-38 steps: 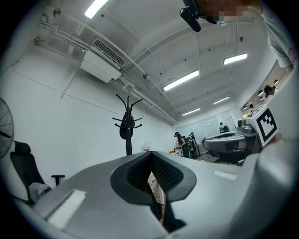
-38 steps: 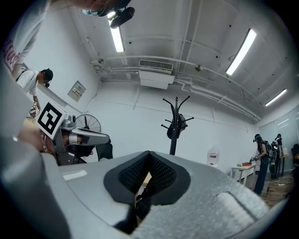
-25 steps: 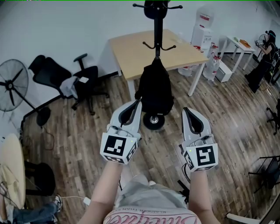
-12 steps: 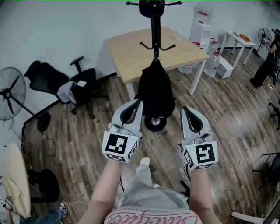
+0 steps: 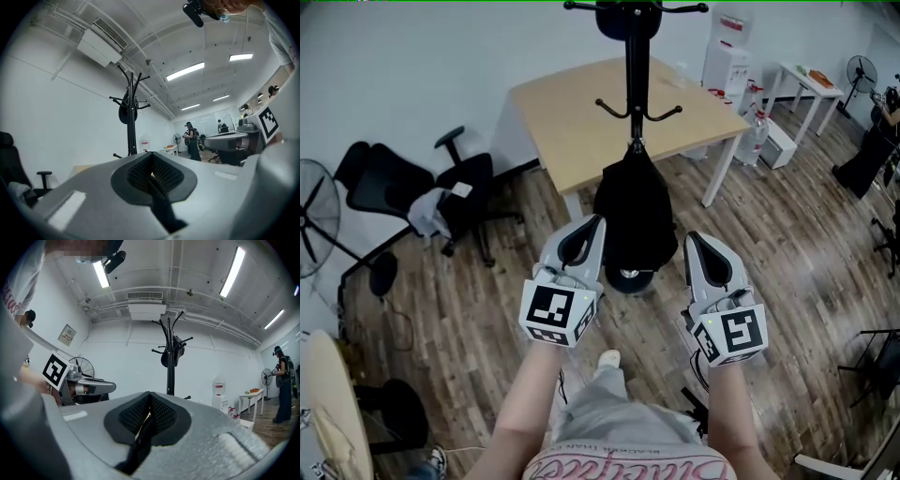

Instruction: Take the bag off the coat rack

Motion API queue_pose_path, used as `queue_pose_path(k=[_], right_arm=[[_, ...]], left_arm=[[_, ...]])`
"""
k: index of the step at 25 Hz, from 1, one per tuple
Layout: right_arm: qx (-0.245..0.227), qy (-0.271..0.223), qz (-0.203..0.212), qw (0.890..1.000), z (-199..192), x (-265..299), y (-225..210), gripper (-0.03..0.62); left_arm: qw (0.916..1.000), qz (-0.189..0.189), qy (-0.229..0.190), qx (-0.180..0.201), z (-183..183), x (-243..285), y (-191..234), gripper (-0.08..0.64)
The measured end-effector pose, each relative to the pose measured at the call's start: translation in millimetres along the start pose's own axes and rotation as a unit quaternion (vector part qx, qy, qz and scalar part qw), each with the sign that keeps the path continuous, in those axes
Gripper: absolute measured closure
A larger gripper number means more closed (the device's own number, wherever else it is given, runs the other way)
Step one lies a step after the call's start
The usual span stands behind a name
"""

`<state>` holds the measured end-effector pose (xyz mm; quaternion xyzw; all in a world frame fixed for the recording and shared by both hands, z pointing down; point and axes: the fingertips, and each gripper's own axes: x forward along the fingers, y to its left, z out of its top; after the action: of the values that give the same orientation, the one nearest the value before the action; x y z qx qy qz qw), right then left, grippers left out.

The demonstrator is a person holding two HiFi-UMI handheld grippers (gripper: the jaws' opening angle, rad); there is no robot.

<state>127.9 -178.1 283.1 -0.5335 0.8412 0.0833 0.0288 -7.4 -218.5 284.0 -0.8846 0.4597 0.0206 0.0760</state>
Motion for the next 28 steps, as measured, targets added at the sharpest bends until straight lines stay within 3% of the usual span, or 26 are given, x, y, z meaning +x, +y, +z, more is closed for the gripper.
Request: queue_pose_path(k=[9,14,25,28], right_arm=[[0.013,0.033,-0.015,0.999,-25,58,-24,0.475],[0.013,0.048,-0.021,0.999,-34,86,-32,0.439],[0.033,0.092,-0.061,0.993,-75,122,-42,0.371],[0.034,0.104,-0.064,0.992,-87,127,-44,0.359]], left_arm=[[0.9994,-0.030,-0.001,-0.019,-15,55,38,0.521],[0.9990,-0.024,0.007,-0.038,-29,77,64,0.449],[0.9934,-0.078,0.059,-0.059,-78,109,86,0.231],[0.9918,-0.089,0.074,-0.054,-92,112,86,0.234]])
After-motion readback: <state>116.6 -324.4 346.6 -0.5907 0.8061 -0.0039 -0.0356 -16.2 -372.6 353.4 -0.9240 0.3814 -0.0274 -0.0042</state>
